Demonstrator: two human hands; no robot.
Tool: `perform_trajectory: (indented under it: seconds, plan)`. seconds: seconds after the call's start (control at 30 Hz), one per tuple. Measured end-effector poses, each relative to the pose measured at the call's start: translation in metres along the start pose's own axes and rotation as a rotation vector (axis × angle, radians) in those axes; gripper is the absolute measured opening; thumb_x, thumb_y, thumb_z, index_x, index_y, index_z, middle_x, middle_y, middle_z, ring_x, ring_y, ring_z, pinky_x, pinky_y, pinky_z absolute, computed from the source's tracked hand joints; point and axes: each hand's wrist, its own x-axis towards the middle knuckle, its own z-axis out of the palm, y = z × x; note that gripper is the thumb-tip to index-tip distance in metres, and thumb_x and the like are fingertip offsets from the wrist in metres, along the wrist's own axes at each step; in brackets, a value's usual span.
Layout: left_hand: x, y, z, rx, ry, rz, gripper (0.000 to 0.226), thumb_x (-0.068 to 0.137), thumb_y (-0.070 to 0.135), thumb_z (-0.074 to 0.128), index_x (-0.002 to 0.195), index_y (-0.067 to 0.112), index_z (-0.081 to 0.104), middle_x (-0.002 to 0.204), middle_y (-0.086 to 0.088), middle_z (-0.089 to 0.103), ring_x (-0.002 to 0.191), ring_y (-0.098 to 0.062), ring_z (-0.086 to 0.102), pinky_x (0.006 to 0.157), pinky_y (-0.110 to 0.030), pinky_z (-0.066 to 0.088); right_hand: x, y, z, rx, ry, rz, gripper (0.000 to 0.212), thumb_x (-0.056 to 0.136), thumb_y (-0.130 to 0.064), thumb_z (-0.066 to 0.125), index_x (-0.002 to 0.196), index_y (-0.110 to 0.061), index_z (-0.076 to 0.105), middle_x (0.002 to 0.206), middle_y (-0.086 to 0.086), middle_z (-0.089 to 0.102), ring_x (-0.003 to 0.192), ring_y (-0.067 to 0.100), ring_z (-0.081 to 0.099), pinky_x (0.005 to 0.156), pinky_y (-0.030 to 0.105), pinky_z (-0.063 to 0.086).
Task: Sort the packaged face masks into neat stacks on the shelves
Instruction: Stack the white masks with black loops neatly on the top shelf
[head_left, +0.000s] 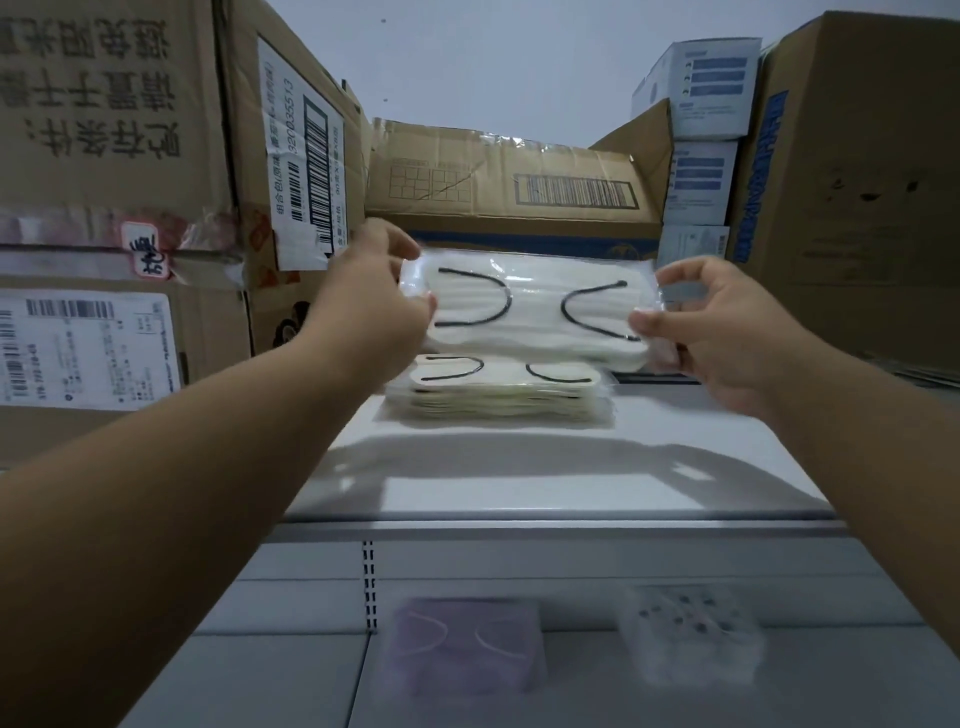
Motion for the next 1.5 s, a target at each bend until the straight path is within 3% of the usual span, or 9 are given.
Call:
perform_trajectory:
  seconds: [0.07,0.23,0.43,0.6,0.7,0.77,0.87,1.17,1.5]
  plan:
    - [0.013,0.002,0.01,0.187,0.023,0.054,0.019,0.096,0.016,0.06,0.114,0.022,0.057,0.127,-0.004,0.042,0.085,-0.011,0.05,0.06,-0.012,0.043,0.013,-0.004,0.007,-0.082,0.005,0.015,0.042,0.08,-0.006,0.078,0.113,-0.021,0.056,0.109,0.014,0.062,0.094,0.029,0.068,0.06,0.031,0.058]
    - [0.034,-0.008,0.025,0.516,-0.191,-0.074,0.027,0.09,0.0,0.051,0.109,0.007,0.068,0.126,-0.017,0.055,0.108,-0.031,0.056,0.091,-0.039,0.052,0.038,0.004,0.027,-0.334,-0.125,0.157,0.028,0.082,-0.007,0.078,0.105,-0.014,0.063,0.11,0.013,0.061,0.087,0.025,0.063,0.058,0.031,0.06]
    - [0.034,-0.034,0.038,0.589,-0.236,-0.116,0.029,0.091,0.006,0.047,0.109,0.005,0.07,0.113,-0.016,0.064,0.102,-0.033,0.062,0.088,-0.041,0.054,0.051,0.016,0.04,-0.426,-0.102,0.111,0.014,0.085,-0.013,0.076,0.096,-0.012,0.067,0.096,0.011,0.065,0.073,0.022,0.066,0.056,0.027,0.058]
    - [0.028,-0.039,0.043,0.747,-0.23,0.001,0.051,0.101,0.054,0.031,0.116,0.015,0.06,0.125,-0.01,0.055,0.117,-0.031,0.048,0.096,-0.046,0.042,0.048,0.022,0.039,-0.623,-0.115,0.004,0.007,0.088,-0.023,0.074,0.087,-0.017,0.072,0.086,0.007,0.07,0.07,0.018,0.063,0.058,0.029,0.051]
    - [0.02,-0.033,0.04,0.741,-0.325,0.192,0.062,0.09,0.072,0.035,0.133,0.029,0.048,0.138,0.0,0.047,0.129,-0.024,0.039,0.105,-0.046,0.033,0.049,0.021,0.037,-0.846,-0.114,-0.153,0.015,0.091,-0.037,0.066,0.094,-0.022,0.07,0.102,0.004,0.066,0.085,0.021,0.06,0.067,0.032,0.049]
    - [0.018,-0.029,0.039,0.778,-0.445,0.283,0.065,0.088,0.072,0.042,0.143,0.036,0.038,0.145,0.005,0.044,0.132,-0.021,0.04,0.108,-0.043,0.033,0.049,0.017,0.037,-0.965,-0.159,-0.317,0.034,0.091,-0.052,0.059,0.116,-0.029,0.064,0.128,0.001,0.056,0.112,0.023,0.054,0.091,0.041,0.049]
    - [0.017,-0.027,0.039,0.803,-0.542,0.305,0.061,0.092,0.062,0.049,0.146,0.039,0.032,0.141,0.006,0.047,0.127,-0.021,0.044,0.105,-0.041,0.039,0.04,0.01,0.046,-1.04,-0.426,-0.393,0.071,0.089,-0.062,0.054,0.15,-0.033,0.034,0.159,-0.009,0.028,0.147,0.017,0.024,0.12,0.04,0.023]
    - [0.018,-0.032,0.043,0.877,-0.579,0.378,0.073,0.095,0.057,0.049,0.156,0.037,0.014,0.159,0.005,0.03,0.141,-0.023,0.032,0.114,-0.043,0.031,0.034,0.02,0.058,-1.35,-0.653,-0.342,0.074,0.1,-0.056,0.037,0.157,-0.033,-0.004,0.166,-0.011,0.003,0.151,0.019,0.013,0.121,0.039,0.018]
    - [0.021,-0.039,0.046,0.916,-0.635,0.358,0.078,0.099,0.054,0.043,0.158,0.029,-0.001,0.166,0.003,0.012,0.151,-0.02,0.016,0.121,-0.04,0.02,0.034,0.026,0.06,-1.428,-0.619,-0.4,0.077,0.099,-0.059,0.037,0.157,-0.031,-0.005,0.166,-0.009,0.006,0.149,0.021,0.019,0.119,0.039,0.023]
